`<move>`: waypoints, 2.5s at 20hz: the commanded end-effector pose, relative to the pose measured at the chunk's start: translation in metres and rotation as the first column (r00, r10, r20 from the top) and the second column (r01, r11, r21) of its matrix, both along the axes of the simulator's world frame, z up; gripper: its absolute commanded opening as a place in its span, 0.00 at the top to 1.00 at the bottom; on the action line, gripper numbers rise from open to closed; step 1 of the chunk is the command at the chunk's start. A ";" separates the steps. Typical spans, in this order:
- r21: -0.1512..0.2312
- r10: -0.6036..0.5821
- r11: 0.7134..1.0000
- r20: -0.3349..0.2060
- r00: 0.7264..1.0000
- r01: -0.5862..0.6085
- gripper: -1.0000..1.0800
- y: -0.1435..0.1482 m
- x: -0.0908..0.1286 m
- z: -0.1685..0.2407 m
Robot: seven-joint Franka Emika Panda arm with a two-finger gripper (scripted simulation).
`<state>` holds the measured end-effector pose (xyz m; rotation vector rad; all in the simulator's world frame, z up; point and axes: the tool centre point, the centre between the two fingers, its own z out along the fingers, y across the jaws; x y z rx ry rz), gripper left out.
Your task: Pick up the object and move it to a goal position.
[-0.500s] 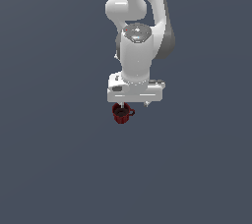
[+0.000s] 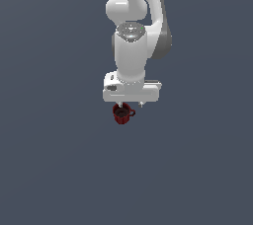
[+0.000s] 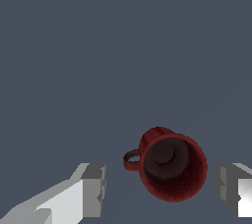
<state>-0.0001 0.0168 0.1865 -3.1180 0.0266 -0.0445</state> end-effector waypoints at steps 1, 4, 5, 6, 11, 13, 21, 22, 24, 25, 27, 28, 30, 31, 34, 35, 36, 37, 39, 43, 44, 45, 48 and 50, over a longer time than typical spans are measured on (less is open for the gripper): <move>-0.001 0.000 1.000 -0.001 1.000 0.000 0.19 0.000 -0.001 -0.001; -0.008 0.003 1.000 -0.001 1.000 -0.003 0.19 0.000 -0.003 -0.006; -0.012 0.004 1.000 -0.001 1.000 -0.004 0.19 0.000 -0.004 -0.009; -0.016 0.006 1.000 -0.001 1.000 -0.006 0.19 0.000 -0.006 -0.012; -0.046 0.019 0.999 -0.001 1.000 -0.019 0.19 0.000 -0.018 -0.034; -0.061 0.028 0.998 -0.001 1.000 -0.028 0.19 0.001 -0.025 -0.046; -0.097 0.059 0.994 0.000 0.998 -0.059 0.19 0.003 -0.048 -0.078; -0.099 0.061 0.993 0.000 0.998 -0.061 0.19 0.004 -0.049 -0.080; -0.101 0.064 0.993 0.000 0.998 -0.064 0.19 0.004 -0.051 -0.083; -0.102 0.065 0.993 0.000 0.998 -0.064 0.19 0.004 -0.052 -0.083; -0.101 0.064 0.993 -0.002 0.998 -0.064 0.19 0.004 -0.051 -0.083; -0.101 0.064 0.993 -0.002 0.998 -0.064 0.19 0.004 -0.051 -0.083; -0.101 0.064 0.993 -0.002 0.998 -0.064 0.19 0.004 -0.051 -0.086; -0.101 0.064 0.993 -0.002 0.998 -0.064 0.19 0.003 -0.051 -0.089; -0.102 0.065 0.993 -0.001 0.998 -0.064 0.19 0.003 -0.051 -0.100; -0.102 0.065 0.993 -0.001 0.998 -0.064 0.19 0.002 -0.051 -0.105; -0.102 0.065 0.993 -0.001 0.998 -0.064 0.19 0.002 -0.052 -0.108; -0.102 0.065 0.993 -0.001 0.998 -0.065 0.19 0.002 -0.052 -0.110; -0.102 0.065 0.993 -0.001 0.998 -0.065 0.19 0.002 -0.052 -0.113; -0.102 0.065 0.993 -0.001 0.998 -0.065 1.00 0.002 -0.052 -0.114; -0.102 0.065 0.993 -0.001 0.998 -0.065 1.00 0.002 -0.052 -0.114; -0.102 0.065 0.993 -0.001 0.998 -0.065 1.00 0.002 -0.052 -0.114; -0.102 0.065 0.993 -0.001 0.998 -0.065 1.00 0.002 -0.052 -0.114; -0.102 0.065 0.993 -0.001 0.998 -0.065 1.00 0.002 -0.052 -0.114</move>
